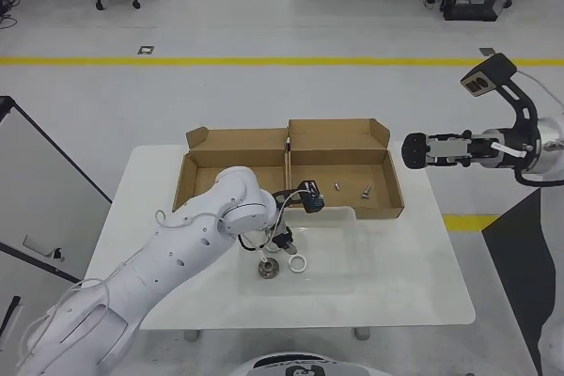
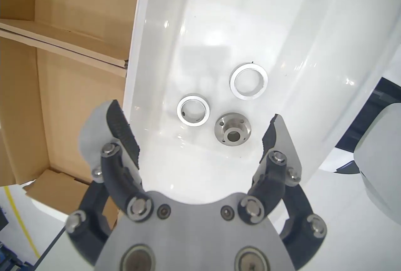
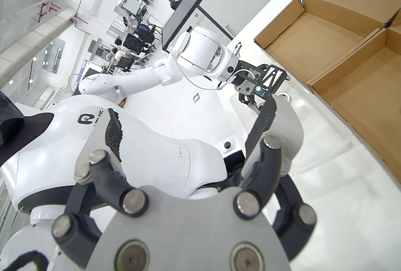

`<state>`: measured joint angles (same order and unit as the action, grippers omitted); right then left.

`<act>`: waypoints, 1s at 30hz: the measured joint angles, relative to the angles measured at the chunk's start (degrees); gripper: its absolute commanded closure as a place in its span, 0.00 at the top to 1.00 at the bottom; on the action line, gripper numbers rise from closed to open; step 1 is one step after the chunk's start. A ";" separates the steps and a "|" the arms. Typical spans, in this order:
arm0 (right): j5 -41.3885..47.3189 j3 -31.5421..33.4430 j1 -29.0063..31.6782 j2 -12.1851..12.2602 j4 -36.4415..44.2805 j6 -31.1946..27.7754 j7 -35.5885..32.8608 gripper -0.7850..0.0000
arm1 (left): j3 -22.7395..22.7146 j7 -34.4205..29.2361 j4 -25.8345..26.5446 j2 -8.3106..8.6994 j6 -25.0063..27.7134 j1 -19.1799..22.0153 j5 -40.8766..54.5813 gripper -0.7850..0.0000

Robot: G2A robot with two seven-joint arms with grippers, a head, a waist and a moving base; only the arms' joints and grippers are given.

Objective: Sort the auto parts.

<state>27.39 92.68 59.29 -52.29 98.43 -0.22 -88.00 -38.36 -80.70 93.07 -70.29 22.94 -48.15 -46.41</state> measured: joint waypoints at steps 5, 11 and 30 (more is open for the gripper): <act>0.00 0.00 0.00 0.00 0.00 0.00 0.00 1.00 | 0.00 0.00 0.00 0.00 0.00 0.00 0.00 1.00; 0.00 0.00 0.00 0.00 0.00 0.00 0.00 1.00 | 0.03 0.09 0.09 0.01 0.09 -0.03 -0.08 1.00; 0.00 0.00 0.00 0.00 0.00 0.00 0.00 1.00 | 17.94 -0.97 -3.39 0.28 -0.31 16.44 14.09 1.00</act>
<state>27.39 92.68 59.29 -52.29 98.43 -0.22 -88.00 -20.42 -81.68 89.68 -70.01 22.62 -31.71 -32.32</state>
